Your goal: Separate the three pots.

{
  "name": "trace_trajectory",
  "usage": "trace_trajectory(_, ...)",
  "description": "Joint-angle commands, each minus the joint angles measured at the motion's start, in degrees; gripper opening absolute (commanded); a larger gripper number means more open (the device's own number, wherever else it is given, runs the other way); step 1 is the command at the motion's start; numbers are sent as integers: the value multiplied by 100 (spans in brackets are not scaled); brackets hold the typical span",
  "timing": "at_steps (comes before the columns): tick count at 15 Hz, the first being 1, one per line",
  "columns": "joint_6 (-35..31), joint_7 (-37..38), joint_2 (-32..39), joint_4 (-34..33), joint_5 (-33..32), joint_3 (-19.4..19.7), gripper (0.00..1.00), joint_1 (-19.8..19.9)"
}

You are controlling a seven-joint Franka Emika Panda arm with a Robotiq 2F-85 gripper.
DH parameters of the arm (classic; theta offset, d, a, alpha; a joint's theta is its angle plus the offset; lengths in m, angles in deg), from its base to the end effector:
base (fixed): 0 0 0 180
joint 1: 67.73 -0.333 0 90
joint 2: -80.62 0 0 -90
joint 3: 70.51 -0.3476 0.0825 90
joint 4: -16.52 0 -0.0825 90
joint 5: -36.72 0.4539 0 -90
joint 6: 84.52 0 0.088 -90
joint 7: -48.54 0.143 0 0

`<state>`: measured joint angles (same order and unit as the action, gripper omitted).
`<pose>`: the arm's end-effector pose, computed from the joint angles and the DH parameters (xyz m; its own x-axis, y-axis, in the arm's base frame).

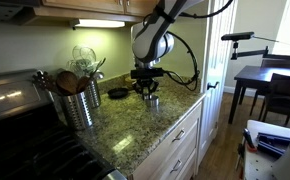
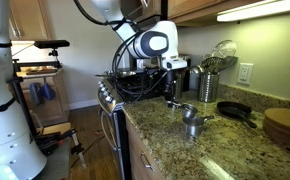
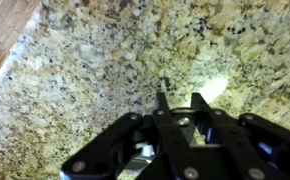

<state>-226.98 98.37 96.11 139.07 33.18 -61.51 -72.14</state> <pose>0.6341 -0.0527 0.2300 0.6213 -0.7754 0.1132 -0.7800 -0.6257 -0.0053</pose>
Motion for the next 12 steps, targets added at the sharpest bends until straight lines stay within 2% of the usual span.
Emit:
trace_trajectory(1, 220, 154, -158, -15, -102, -106, 19, -49)
trace_trajectory(12, 168, 2, 89, -288, 57, -436, 18, -54)
